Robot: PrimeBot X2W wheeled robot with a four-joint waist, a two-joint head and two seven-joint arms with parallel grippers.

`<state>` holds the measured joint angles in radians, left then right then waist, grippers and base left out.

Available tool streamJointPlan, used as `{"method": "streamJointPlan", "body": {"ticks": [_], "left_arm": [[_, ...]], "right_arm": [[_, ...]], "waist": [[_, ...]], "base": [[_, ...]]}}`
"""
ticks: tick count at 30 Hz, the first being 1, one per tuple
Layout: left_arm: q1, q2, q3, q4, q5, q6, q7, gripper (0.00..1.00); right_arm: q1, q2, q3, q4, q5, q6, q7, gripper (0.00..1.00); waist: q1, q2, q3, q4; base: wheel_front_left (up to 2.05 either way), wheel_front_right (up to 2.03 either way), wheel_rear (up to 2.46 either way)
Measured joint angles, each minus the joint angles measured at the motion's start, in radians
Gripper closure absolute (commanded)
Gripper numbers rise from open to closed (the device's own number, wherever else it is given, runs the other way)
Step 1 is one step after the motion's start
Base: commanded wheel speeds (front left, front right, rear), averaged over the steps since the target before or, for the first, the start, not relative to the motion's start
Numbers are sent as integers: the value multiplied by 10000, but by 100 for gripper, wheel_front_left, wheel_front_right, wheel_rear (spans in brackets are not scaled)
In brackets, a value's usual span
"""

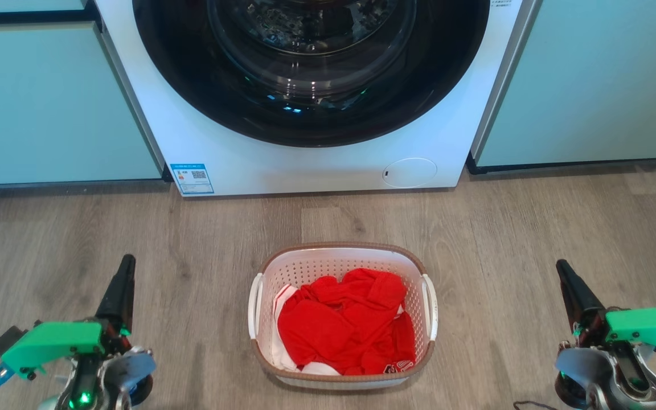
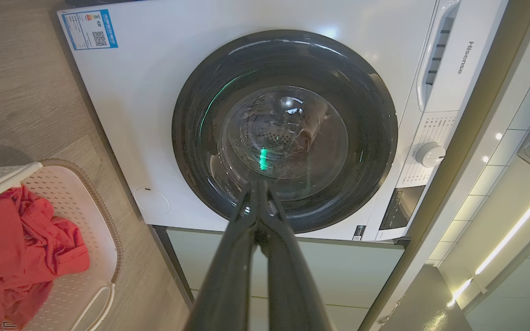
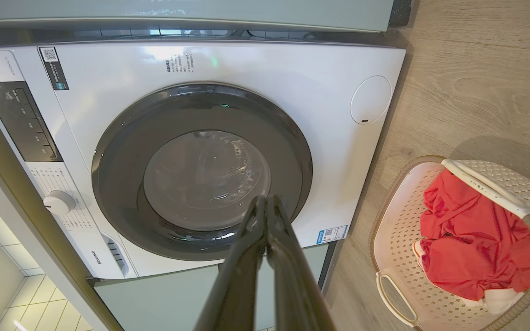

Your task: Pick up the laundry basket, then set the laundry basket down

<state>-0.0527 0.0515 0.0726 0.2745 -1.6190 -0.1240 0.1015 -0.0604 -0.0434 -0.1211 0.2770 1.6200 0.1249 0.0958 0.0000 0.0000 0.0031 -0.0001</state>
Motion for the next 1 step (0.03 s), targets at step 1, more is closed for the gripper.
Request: {"method": "streamJointPlan", "body": {"ticks": [1], "left_arm": [[0,0,2,0,0,0,0,100]], "right_arm": [[0,0,-2,0,0,0,0,100]], "waist": [[0,0,0,0]], "base": [[0,0,0]]}}
